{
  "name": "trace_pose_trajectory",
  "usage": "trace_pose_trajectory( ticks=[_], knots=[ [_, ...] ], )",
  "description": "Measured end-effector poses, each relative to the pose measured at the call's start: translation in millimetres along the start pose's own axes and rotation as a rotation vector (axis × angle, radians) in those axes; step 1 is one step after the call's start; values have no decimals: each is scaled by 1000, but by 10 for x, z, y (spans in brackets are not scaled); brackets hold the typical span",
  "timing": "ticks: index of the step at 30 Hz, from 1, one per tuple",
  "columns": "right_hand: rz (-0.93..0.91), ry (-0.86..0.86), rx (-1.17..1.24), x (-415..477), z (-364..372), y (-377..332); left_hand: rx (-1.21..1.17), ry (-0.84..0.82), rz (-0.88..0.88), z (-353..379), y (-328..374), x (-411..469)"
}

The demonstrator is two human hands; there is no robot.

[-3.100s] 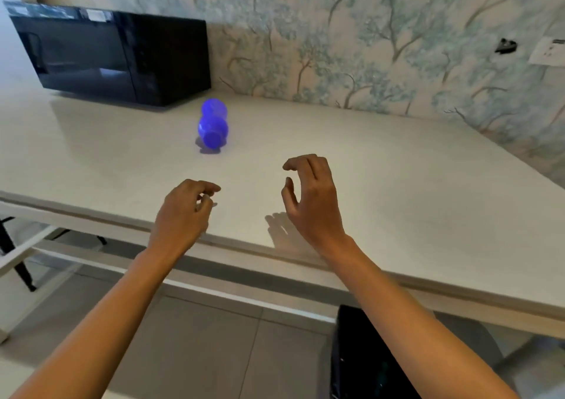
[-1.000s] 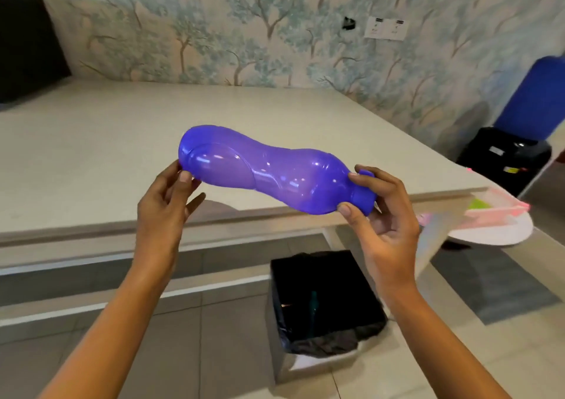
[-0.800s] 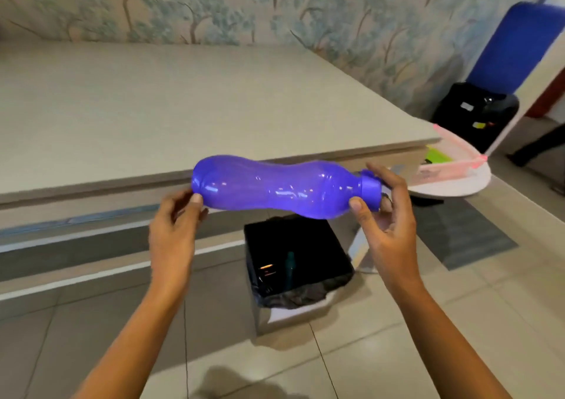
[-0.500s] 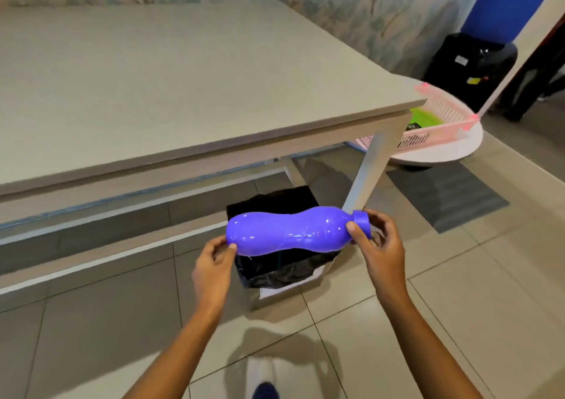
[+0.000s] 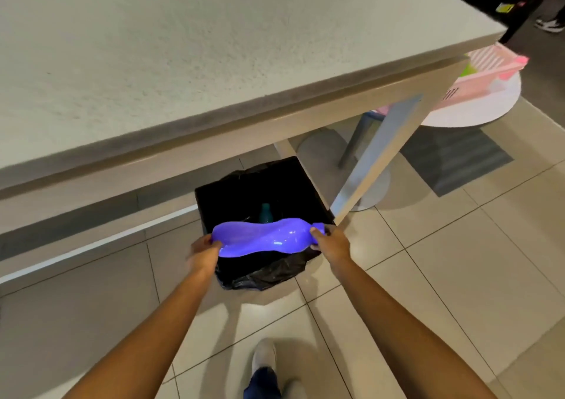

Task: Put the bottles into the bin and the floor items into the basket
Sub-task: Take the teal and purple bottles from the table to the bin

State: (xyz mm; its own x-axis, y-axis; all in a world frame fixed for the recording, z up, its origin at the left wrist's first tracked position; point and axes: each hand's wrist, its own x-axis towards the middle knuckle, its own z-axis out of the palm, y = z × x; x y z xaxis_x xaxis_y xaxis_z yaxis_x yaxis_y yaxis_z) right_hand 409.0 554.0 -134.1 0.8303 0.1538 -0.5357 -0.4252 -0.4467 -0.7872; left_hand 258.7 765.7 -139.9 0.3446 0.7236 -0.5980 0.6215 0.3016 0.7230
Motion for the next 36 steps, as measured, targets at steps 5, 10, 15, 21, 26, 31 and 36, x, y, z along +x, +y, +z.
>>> trace_pose_trajectory(
  ticks=[5, 10, 15, 21, 26, 31, 36],
  knots=[
    [161, -120, -33, 843, 462, 191, 83, 11, 139, 287, -60, 605],
    [66, -97, -108, 1130, 697, 96, 101, 24, 308, 426, 79, 744],
    [-131, -75, -200, 831, 547, 281, 203, 97, 377, 332, -47, 448],
    [-386, -20, -361, 273, 290, 346, 217, 133, 414, 136, -354, -124],
    [-549, -36, -440, -165, 80, 203, 183, 118, 406, 69, -440, -645],
    [-694, -115, -582, -517, -143, 120, 140, 148, 440, 47, -433, -1128],
    [-719, -179, -759, -962, -416, 107, 174, 215, 441, -3, -564, -1730]
  ],
)
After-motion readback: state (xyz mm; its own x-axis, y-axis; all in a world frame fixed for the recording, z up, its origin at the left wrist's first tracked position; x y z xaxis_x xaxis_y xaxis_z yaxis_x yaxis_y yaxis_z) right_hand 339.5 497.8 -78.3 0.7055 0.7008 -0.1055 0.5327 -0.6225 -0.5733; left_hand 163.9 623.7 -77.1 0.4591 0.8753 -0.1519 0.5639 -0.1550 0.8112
